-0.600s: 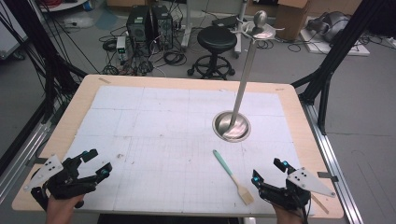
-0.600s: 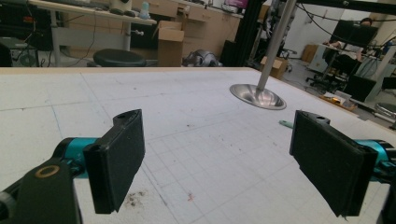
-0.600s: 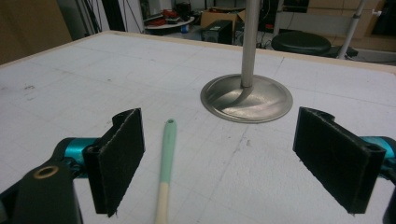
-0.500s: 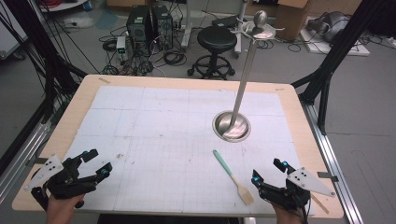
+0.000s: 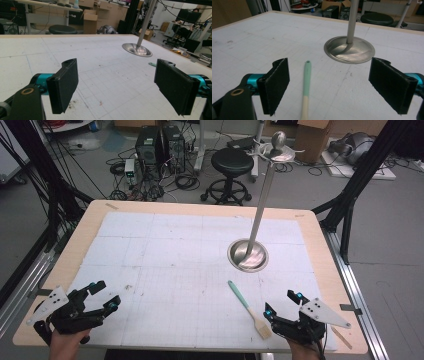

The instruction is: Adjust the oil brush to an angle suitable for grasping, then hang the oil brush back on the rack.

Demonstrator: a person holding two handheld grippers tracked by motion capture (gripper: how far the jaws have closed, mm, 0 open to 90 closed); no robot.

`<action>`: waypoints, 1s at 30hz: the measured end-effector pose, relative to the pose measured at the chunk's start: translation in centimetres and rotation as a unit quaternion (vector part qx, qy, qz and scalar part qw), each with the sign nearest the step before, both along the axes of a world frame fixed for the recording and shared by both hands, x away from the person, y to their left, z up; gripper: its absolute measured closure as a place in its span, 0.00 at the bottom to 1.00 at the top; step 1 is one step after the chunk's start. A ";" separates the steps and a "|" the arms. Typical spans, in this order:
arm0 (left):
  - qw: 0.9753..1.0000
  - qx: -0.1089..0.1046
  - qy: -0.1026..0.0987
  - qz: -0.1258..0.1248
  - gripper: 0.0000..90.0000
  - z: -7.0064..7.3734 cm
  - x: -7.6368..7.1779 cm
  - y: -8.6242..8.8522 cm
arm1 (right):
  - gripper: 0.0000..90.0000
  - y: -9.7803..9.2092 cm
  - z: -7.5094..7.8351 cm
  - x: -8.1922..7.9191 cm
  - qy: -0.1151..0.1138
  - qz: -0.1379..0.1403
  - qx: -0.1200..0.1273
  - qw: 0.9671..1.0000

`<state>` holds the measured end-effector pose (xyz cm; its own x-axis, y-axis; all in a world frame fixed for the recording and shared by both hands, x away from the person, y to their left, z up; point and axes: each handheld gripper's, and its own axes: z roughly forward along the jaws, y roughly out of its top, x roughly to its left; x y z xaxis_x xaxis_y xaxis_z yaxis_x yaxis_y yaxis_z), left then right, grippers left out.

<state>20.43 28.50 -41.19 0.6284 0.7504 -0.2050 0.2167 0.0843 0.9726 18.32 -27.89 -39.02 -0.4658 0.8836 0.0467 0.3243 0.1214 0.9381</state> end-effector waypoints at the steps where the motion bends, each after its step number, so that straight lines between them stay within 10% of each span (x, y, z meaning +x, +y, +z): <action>1: 1.000 0.000 0.000 0.000 0.22 0.0 0.0 0.0 | 0.18 0.0 0.0 0.0 0.000 0.000 0.000 1.000; 8: 1.000 0.005 0.004 -0.009 0.22 -0.2 0.1 -0.4 | 0.25 1.7 0.6 0.7 0.034 0.011 0.001 0.999; 18: 1.000 0.007 0.005 -0.010 0.22 -0.2 0.1 -0.3 | 0.22 5.3 0.7 1.8 0.025 0.024 -0.068 0.997; 30: 1.000 0.010 0.010 -0.017 0.23 -0.3 0.2 -0.7 | 0.22 4.3 -0.9 2.4 0.067 0.020 -0.058 0.996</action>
